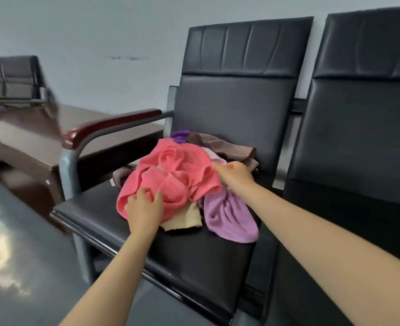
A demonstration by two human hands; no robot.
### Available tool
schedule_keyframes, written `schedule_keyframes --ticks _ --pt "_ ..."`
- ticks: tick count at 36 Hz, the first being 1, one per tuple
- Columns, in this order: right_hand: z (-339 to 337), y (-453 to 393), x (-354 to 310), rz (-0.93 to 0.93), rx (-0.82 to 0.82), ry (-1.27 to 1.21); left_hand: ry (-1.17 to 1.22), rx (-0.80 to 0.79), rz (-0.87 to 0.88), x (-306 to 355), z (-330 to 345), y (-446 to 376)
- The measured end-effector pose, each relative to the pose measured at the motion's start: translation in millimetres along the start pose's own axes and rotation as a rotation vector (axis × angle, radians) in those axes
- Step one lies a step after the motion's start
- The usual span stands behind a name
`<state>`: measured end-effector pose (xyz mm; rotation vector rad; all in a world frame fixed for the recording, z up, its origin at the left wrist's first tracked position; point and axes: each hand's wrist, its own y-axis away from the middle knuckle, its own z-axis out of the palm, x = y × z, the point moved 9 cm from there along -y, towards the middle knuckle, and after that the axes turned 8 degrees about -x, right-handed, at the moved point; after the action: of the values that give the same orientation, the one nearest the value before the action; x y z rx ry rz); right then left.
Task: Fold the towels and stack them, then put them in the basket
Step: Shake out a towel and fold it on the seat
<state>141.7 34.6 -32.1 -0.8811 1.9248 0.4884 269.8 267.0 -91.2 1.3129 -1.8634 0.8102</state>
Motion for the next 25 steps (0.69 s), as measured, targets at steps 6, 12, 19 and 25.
schedule_keyframes --ticks 6,12,19,25 --pt "42 -19 6 0.171 -0.121 -0.039 0.069 -0.079 0.064 4 9 -1" --pt "44 -24 -15 -0.064 0.006 0.026 0.027 -0.079 0.065 0 9 -3" --pt "-16 -19 -73 -0.187 0.062 -0.778 0.271 0.004 0.127 10 -5 3" --pt "-51 -9 -79 -0.129 0.019 -1.208 0.419 0.036 0.139 21 -12 7"
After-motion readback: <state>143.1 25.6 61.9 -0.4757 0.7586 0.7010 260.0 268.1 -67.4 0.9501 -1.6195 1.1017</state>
